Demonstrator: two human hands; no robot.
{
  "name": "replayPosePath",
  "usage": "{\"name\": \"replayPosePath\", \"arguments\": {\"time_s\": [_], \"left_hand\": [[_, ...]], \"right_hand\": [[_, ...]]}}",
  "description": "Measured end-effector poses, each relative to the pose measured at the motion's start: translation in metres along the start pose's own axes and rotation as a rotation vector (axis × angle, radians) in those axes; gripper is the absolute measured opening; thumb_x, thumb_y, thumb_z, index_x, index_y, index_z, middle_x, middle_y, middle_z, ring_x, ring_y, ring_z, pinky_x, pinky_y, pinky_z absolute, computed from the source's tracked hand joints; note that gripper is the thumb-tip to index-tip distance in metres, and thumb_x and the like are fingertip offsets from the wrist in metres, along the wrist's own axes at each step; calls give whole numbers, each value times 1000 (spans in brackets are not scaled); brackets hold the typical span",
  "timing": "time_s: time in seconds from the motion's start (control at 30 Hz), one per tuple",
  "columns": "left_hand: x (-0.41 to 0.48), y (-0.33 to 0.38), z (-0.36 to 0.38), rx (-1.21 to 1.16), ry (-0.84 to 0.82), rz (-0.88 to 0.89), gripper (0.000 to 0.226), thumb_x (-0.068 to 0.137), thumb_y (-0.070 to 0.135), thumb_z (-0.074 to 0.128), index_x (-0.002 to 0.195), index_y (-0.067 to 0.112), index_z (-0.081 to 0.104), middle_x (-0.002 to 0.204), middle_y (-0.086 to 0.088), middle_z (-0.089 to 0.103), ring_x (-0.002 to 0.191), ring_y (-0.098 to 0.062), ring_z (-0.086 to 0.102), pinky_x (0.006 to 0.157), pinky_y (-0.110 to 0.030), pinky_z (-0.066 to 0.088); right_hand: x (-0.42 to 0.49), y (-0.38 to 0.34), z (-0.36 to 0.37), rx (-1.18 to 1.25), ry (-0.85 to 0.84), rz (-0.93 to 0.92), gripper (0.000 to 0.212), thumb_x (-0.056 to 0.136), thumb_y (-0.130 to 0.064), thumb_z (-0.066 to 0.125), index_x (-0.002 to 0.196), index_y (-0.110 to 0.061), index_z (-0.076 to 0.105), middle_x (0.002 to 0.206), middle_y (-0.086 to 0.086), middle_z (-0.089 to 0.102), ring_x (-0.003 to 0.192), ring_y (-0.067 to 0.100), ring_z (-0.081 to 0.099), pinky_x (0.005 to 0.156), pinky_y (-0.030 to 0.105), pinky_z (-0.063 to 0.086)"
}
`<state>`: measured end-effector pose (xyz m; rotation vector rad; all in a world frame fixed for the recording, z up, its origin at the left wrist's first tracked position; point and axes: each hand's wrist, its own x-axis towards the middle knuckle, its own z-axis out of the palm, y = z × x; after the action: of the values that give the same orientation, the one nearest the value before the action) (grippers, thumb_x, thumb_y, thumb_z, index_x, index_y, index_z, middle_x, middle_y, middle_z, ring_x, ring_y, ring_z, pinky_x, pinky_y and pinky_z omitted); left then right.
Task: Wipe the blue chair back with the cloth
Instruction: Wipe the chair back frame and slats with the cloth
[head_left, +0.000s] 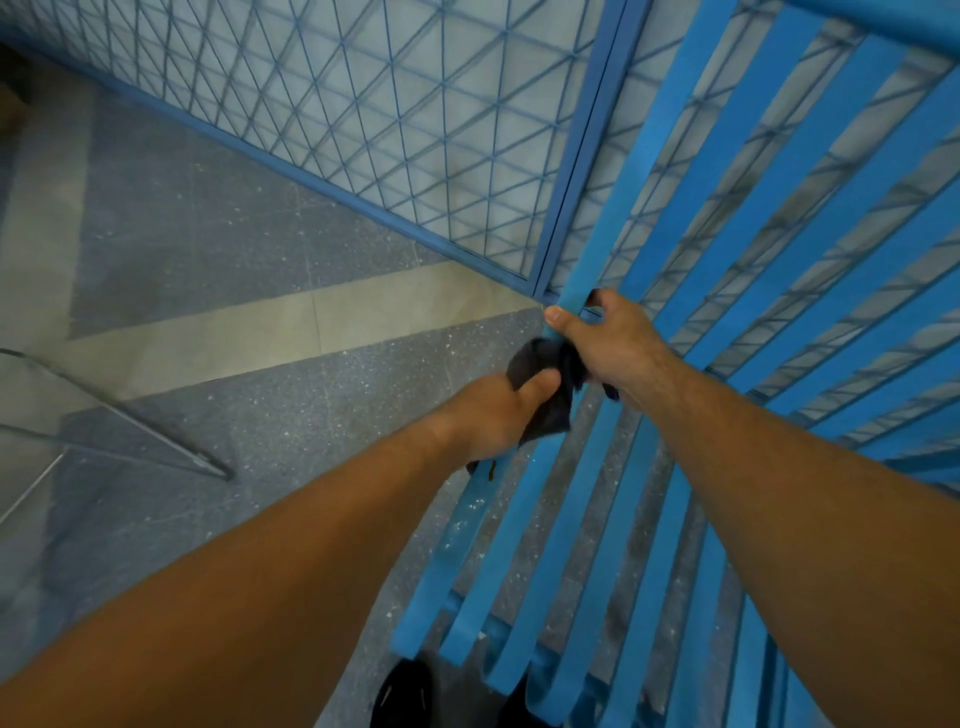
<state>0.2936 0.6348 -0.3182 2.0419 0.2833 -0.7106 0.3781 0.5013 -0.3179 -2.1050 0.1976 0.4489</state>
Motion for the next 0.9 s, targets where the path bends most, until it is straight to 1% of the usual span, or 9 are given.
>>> {"name": "replayPosePath", "arguments": {"time_s": [0.07,0.2,0.3,0.43,0.5,0.57,0.6,0.73,0.9], "left_hand": [[-10,-14,2,-3,-22,105,33,93,49,47,108,21,58,88,5,67,70,-1,63,59,-13,44],[-13,-24,-5,180,-52,25,48,86,63,46,105,22,61,94,-2,66,80,-14,62,69,-27,47],[1,-4,-1,235,21,-96,66,85,73,30,90,17,65,78,-4,61,69,-16,58,60,-29,42],[3,-2,11,27,140,15,41,92,57,41,101,21,58,86,1,66,67,-5,59,59,-22,45],[-9,-12,14,-99,113,78,29,92,47,50,104,21,53,80,5,68,61,3,63,56,-15,50],[-20,-23,17,-143,87,96,25,91,46,53,106,27,53,78,6,71,65,0,67,63,-22,56],[-28,-28,19,-139,87,86,23,90,47,54,106,30,52,79,6,72,67,-3,69,65,-26,57],[-61,-50,29,-184,135,50,30,89,46,56,113,30,48,88,7,69,73,-2,67,59,-14,50],[-87,-74,47,-171,278,67,41,85,58,52,117,32,51,91,9,68,83,-5,67,76,-32,58]], "right_hand": [[-1,-1,-1,80,-51,30,32,90,-37,67,116,-22,52,105,5,70,81,20,73,71,36,61],[-5,-3,0,138,-85,45,26,92,-32,65,111,-24,48,100,9,71,75,21,74,59,30,60],[-4,-3,-1,28,-15,-4,30,91,-39,65,113,-24,53,99,-6,65,83,14,68,69,30,59],[-1,-1,-1,-8,2,-4,44,89,-43,66,125,-20,55,112,-5,62,95,17,67,82,37,58],[-1,-1,0,79,-52,33,41,91,-37,66,124,-17,53,111,5,68,87,20,72,70,36,61],[-3,-2,0,149,-97,61,38,93,-31,65,125,-16,50,107,12,69,81,23,74,57,30,60],[-4,-3,-1,151,-104,64,39,93,-30,64,126,-15,49,106,13,69,80,23,74,54,27,58],[-7,-7,-3,156,-116,71,39,94,-29,63,127,-15,48,106,15,69,79,23,73,48,23,55],[-11,-8,-1,140,-72,59,38,95,-30,61,128,-16,48,111,14,67,79,18,71,41,17,49]]}}
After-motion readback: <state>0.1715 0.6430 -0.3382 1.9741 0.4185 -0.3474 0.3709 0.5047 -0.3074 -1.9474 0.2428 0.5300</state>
